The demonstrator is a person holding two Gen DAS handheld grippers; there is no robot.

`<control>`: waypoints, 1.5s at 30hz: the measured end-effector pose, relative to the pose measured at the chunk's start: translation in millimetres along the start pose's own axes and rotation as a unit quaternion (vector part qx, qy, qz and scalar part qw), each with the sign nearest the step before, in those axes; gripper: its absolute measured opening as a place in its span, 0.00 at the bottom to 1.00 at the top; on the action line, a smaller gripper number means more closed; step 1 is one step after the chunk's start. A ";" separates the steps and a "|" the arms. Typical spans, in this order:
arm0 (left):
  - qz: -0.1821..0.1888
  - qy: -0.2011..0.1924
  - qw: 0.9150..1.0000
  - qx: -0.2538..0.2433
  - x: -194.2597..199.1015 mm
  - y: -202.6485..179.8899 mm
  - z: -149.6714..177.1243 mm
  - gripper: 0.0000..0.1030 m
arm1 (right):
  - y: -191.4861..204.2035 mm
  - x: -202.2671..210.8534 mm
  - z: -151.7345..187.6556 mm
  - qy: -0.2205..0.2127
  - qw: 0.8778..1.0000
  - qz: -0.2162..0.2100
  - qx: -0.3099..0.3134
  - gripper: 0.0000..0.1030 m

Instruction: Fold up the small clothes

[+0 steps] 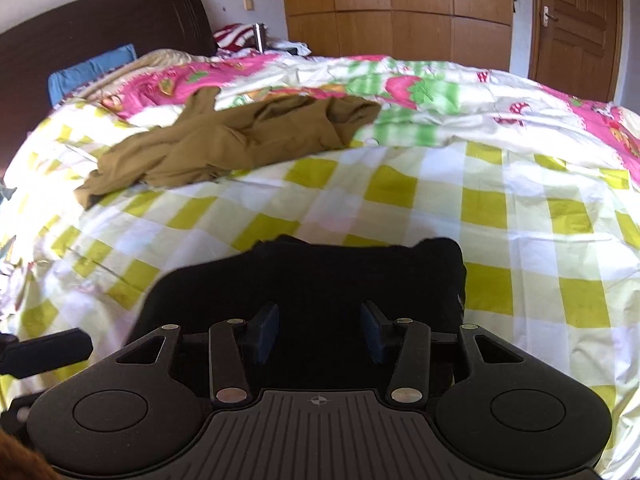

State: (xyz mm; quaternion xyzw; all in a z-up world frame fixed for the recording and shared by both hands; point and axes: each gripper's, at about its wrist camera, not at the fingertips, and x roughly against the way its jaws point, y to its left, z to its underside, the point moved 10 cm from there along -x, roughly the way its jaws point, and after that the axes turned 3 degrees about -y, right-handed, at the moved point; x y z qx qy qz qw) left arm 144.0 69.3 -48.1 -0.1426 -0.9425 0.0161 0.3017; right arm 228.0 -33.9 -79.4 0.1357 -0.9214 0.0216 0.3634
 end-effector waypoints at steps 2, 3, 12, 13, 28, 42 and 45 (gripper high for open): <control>-0.040 0.032 0.997 -0.052 -13.7 -3.2 17.4 0.49 | -1.3 -4.9 4.7 -0.002 1.000 0.010 0.012 0.39; -0.056 0.043 0.995 -0.070 -17.8 -0.9 26.7 0.49 | -1.1 -5.4 5.7 -0.004 1.000 0.008 0.011 0.39; -0.065 0.044 0.995 -0.052 -14.6 10.0 21.2 0.55 | -1.2 19.6 -0.2 -0.023 1.000 0.003 0.016 0.39; -0.068 0.037 0.996 -0.051 -10.7 9.2 16.8 0.55 | -3.0 24.3 -1.2 -0.027 0.999 0.005 0.016 0.39; -0.074 0.063 0.993 -0.067 -13.8 -5.6 28.6 0.56 | -30.0 53.8 7.3 -0.033 0.999 0.026 0.008 0.41; -0.087 0.075 0.991 -0.065 -15.1 0.7 33.2 0.57 | -54.0 60.7 53.6 0.007 0.999 0.015 -0.051 0.44; -0.086 0.075 0.992 -0.054 -11.0 1.9 25.1 0.56 | -57.3 68.5 56.4 0.004 0.997 0.010 -0.070 0.44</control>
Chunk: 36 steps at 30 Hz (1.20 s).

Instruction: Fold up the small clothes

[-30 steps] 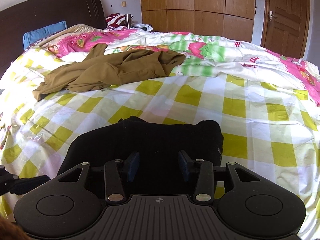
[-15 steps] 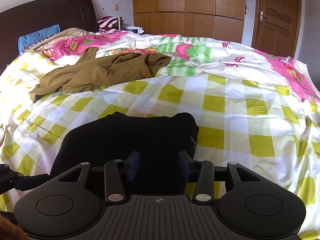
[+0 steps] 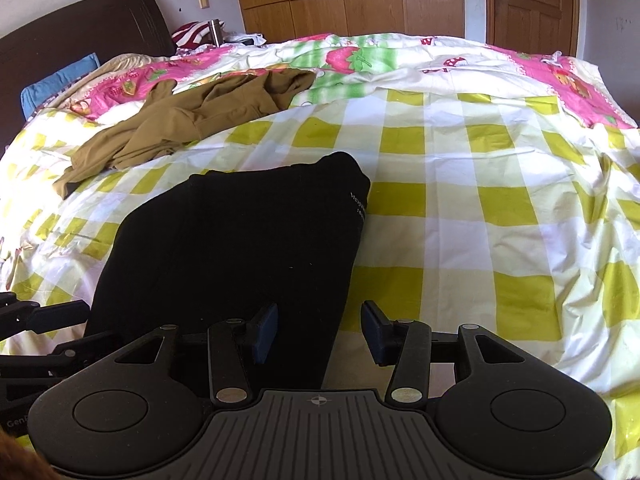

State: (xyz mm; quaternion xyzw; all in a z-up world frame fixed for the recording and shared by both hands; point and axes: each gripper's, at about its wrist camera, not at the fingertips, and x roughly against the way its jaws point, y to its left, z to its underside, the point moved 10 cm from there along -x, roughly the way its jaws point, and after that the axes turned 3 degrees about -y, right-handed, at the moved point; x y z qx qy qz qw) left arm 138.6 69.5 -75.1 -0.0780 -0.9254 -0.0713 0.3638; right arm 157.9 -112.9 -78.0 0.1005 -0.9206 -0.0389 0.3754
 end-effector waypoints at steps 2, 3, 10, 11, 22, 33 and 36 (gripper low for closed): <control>-0.008 -0.009 1.000 -0.001 5.3 1.6 -5.9 0.56 | -1.5 8.6 0.3 -0.002 1.000 -0.012 -0.019 0.44; -0.009 -0.013 1.000 -0.001 7.3 2.0 -8.2 0.56 | -1.0 12.9 1.6 -0.002 1.000 -0.017 -0.024 0.45; -0.014 0.012 1.000 -0.008 -10.1 1.5 3.8 0.57 | 20.4 30.8 33.9 0.024 0.998 -0.059 -0.014 0.48; -0.012 0.014 1.000 -0.005 -11.2 1.9 4.1 0.57 | 22.6 29.6 38.1 0.026 0.998 -0.059 -0.009 0.48; -0.013 0.003 1.000 0.012 -12.7 15.1 -9.3 0.57 | 11.2 23.2 16.3 -0.003 0.998 -0.061 -0.036 0.61; -0.014 0.013 1.000 -0.002 -28.8 7.4 -13.8 0.60 | 12.5 -6.6 17.2 0.012 0.996 -0.073 -0.055 0.67; -0.016 0.015 1.000 0.003 -29.3 8.6 -14.0 0.61 | 14.0 -5.8 16.3 0.013 0.996 -0.068 -0.049 0.67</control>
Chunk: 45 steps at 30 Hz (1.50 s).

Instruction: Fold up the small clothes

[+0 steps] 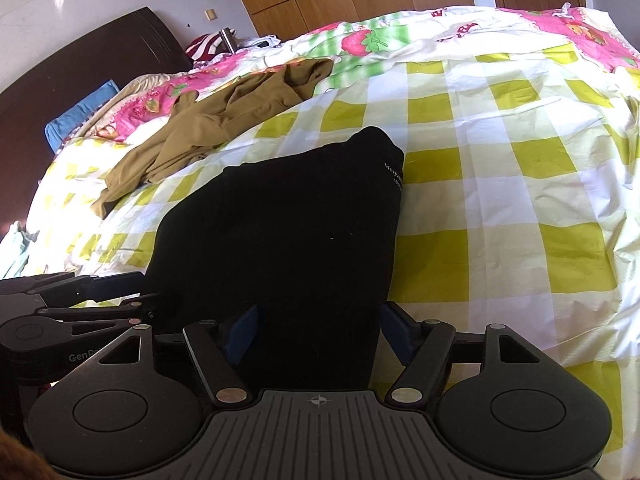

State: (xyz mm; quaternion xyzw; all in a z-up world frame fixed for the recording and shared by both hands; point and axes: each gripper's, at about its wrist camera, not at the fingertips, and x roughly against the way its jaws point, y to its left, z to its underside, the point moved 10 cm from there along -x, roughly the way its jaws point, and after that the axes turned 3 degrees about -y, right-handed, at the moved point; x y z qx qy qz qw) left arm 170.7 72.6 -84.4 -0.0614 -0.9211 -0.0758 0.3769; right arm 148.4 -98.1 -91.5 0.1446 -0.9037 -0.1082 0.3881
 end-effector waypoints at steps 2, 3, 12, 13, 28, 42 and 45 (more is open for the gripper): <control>-0.004 0.001 1.000 0.004 -0.3 1.4 0.2 0.64 | 3.1 2.7 -0.8 -0.006 1.000 0.008 0.016 0.67; -0.006 0.001 1.000 0.005 -1.0 1.7 0.4 0.65 | 4.6 3.3 -1.4 -0.007 1.000 0.012 0.025 0.67; -0.029 -0.017 0.999 0.003 0.1 -2.3 2.3 0.67 | 10.7 11.4 -4.1 -0.016 0.996 0.045 0.071 0.67; -0.030 -0.019 0.999 0.003 0.3 -2.5 2.4 0.67 | 12.5 12.8 -5.2 -0.019 0.995 0.049 0.080 0.67; -0.003 -0.025 0.999 0.042 -3.3 5.5 5.6 0.69 | 24.6 6.8 -7.2 -0.008 0.992 0.072 0.106 0.67; -0.001 -0.024 0.999 0.046 -4.7 7.1 5.6 0.73 | 24.8 3.4 -7.5 -0.008 0.992 0.075 0.101 0.67; -0.003 -0.024 0.999 0.046 -5.2 8.1 5.9 0.77 | 22.4 3.8 -8.1 -0.008 0.992 0.076 0.099 0.67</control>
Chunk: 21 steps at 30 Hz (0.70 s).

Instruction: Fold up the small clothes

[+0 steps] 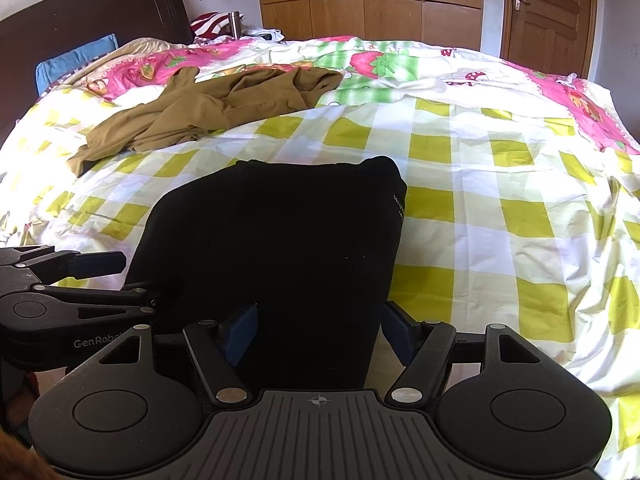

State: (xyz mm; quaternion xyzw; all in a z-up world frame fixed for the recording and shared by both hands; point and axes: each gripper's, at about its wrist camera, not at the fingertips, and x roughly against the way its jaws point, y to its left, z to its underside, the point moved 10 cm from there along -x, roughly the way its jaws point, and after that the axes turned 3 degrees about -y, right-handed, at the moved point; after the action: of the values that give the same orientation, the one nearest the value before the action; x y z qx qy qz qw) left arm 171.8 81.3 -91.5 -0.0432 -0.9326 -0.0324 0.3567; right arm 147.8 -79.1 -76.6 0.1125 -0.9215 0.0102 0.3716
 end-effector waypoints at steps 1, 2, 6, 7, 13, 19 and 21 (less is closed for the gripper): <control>-0.003 0.000 1.000 0.001 -0.4 0.8 0.3 0.79 | -0.7 0.0 0.0 0.000 1.000 0.001 -0.001 0.67; -0.005 0.000 1.000 0.002 -0.7 1.6 0.2 0.81 | -1.6 0.1 -0.1 -0.001 1.000 0.002 -0.001 0.67; -0.007 0.001 1.000 0.010 -1.9 5.1 1.1 0.85 | -3.9 1.3 0.0 -0.003 1.000 0.003 -0.004 0.67; -0.008 0.001 1.000 0.011 -2.0 5.4 1.2 0.86 | -4.1 1.3 -0.1 -0.003 1.000 0.004 -0.004 0.67; -0.016 -0.003 1.000 0.008 -1.4 5.4 1.4 0.89 | -5.9 1.5 -0.5 -0.003 1.000 0.003 -0.007 0.67; -0.013 -0.002 1.000 0.010 -1.8 6.9 0.7 0.90 | -8.7 1.7 0.7 -0.004 1.000 -0.003 -0.017 0.69; -0.013 -0.002 1.000 0.011 -2.0 7.0 0.9 0.90 | -10.0 1.5 1.0 -0.004 1.000 -0.005 -0.020 0.69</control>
State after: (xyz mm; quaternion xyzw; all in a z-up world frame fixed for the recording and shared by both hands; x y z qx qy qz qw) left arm 173.4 88.2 -93.2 -0.0274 -0.9342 -0.0263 0.3546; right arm 148.2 -89.2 -77.0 0.1095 -0.9226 -0.0104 0.3698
